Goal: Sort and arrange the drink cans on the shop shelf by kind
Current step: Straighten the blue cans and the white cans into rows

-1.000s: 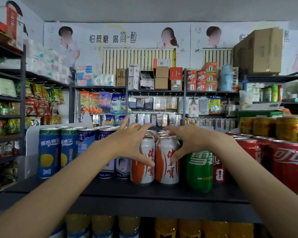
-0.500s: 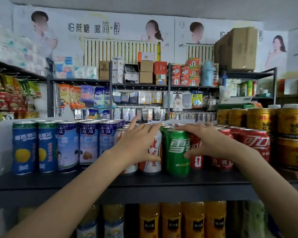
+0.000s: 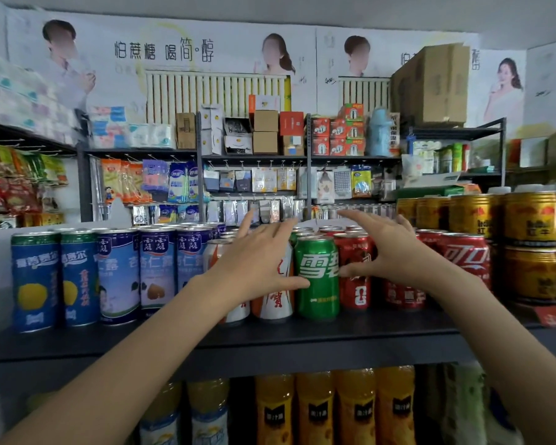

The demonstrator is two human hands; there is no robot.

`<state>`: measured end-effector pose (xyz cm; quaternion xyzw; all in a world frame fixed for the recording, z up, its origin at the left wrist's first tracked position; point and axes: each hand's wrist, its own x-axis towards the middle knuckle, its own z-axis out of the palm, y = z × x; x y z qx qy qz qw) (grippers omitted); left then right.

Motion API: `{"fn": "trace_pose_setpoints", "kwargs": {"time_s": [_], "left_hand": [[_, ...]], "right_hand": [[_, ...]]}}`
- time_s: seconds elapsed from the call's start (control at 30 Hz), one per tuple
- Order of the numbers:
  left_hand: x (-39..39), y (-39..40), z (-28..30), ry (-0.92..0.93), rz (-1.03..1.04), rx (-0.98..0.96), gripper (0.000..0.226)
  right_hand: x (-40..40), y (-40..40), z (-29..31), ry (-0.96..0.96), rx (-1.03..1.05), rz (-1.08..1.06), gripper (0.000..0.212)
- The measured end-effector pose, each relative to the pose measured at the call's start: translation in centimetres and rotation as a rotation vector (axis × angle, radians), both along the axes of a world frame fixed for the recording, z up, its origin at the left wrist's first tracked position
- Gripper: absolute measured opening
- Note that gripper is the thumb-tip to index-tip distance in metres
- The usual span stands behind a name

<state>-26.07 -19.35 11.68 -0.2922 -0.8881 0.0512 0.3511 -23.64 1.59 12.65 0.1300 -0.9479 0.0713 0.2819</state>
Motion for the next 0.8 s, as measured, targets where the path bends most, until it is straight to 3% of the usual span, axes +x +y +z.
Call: {"fn": "trace_pose_setpoints", "kwargs": {"time_s": [0.2,0.4,0.67,0.8], "left_hand": [[0.1,4.4,-0.2,-0.024,0.026,-0.069,0.102],[-0.9,5.5,-0.3,-0.033,0.157,-0.079,0.105],[0.2,6.5,-0.2,-0.113,0.275,-0.014,0.105],[1.1,8.9,0.1,-0.167,0.168,0.154,0.104]], "right_hand": [[-0.6,2.9,-1.5,-0.007,0.084,-0.062,0.077],[-3.0,3.9,-2.2,0.198,-0.103,0.117,0.034],[-3.0,5.1,0.2,0.137,-0.091,0.305,0.034],[-2.7,5.8,0.9,0.127,-0.095,0.355,0.030]]}}
